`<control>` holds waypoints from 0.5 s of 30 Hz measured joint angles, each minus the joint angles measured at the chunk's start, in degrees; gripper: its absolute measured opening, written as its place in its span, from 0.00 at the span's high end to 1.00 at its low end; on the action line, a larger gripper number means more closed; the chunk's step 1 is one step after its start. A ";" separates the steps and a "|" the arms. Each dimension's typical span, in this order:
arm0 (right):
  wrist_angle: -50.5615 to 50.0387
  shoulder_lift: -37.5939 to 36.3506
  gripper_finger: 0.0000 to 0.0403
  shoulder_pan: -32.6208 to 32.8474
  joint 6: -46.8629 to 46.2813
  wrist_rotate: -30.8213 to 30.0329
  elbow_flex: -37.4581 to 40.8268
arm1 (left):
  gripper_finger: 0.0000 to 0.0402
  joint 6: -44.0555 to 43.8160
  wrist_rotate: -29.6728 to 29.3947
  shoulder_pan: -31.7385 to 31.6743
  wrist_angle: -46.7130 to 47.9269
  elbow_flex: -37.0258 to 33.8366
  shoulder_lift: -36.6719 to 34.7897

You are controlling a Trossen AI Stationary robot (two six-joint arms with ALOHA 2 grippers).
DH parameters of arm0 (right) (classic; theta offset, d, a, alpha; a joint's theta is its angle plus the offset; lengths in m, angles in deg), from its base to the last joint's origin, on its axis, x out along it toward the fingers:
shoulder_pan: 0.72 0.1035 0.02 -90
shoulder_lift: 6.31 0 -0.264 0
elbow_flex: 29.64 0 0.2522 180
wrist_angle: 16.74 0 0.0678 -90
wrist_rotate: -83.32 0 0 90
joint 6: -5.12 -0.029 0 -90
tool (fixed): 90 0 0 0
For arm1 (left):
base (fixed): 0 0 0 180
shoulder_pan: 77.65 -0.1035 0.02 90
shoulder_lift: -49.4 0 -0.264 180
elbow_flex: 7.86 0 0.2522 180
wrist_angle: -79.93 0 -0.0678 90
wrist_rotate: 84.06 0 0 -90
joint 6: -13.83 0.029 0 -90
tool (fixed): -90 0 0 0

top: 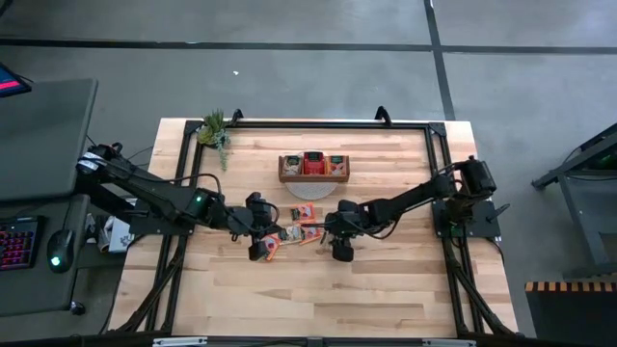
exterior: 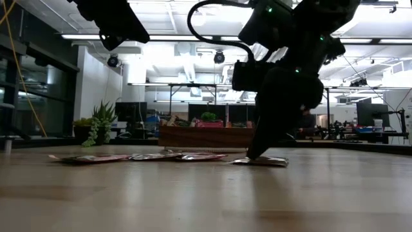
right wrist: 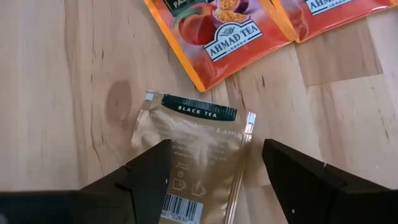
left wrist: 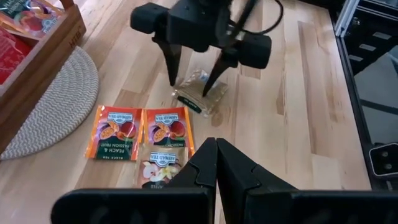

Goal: Pick & Place Tea
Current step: Put the brown tea bag in the left section of the wooden organizer

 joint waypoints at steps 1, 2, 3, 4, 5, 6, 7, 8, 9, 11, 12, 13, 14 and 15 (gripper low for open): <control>0.02 0.29 0.38 -0.30 -0.08 0.24 -0.07 | 1.00 0.00 0.12 0.00 0.22 0.00 0.00; 0.16 0.63 0.38 -0.44 0.03 0.27 -0.10 | 1.00 0.01 0.12 0.00 0.53 0.00 0.00; 0.30 1.06 0.38 -0.62 0.14 0.25 -0.17 | 1.00 0.00 0.12 0.00 0.77 0.00 0.00; 0.37 1.57 0.38 -0.75 0.15 0.23 -0.19 | 1.00 0.00 0.12 0.00 1.07 0.00 0.00; 0.39 2.04 0.38 -0.87 0.13 0.31 -0.23 | 1.00 0.00 0.12 0.00 1.29 0.00 0.00; 0.53 2.56 0.38 -0.97 0.13 0.45 -0.25 | 1.00 0.00 0.12 0.00 1.32 0.00 0.00; 0.59 3.01 0.38 -1.01 0.07 0.63 -0.27 | 1.00 0.00 0.12 0.00 1.36 0.00 0.00; 0.53 3.41 0.38 -1.05 -0.08 0.63 -0.35 | 1.00 0.02 0.10 -0.02 1.45 0.00 0.00; 0.72 3.78 0.38 -1.05 -0.38 0.58 -0.36 | 1.00 0.00 0.10 0.00 1.47 0.00 0.00; 1.12 4.23 0.38 -1.06 -1.97 0.44 -0.41 | 1.00 0.00 0.10 0.00 1.47 0.00 0.00; 1.15 4.40 0.38 -1.08 -2.89 0.36 -0.45 | 1.00 0.00 0.10 0.00 1.47 0.00 0.00; 1.12 4.44 0.39 -1.11 -3.62 0.33 -0.46 | 1.00 0.00 0.10 0.00 1.47 0.00 0.00; 1.08 4.45 0.39 -1.13 -4.27 0.31 -0.45 | 1.00 0.00 0.10 0.00 1.50 0.00 0.00; 1.01 4.46 0.40 -1.19 -4.90 0.33 -0.44 | 1.00 0.00 0.09 0.00 1.58 0.00 0.00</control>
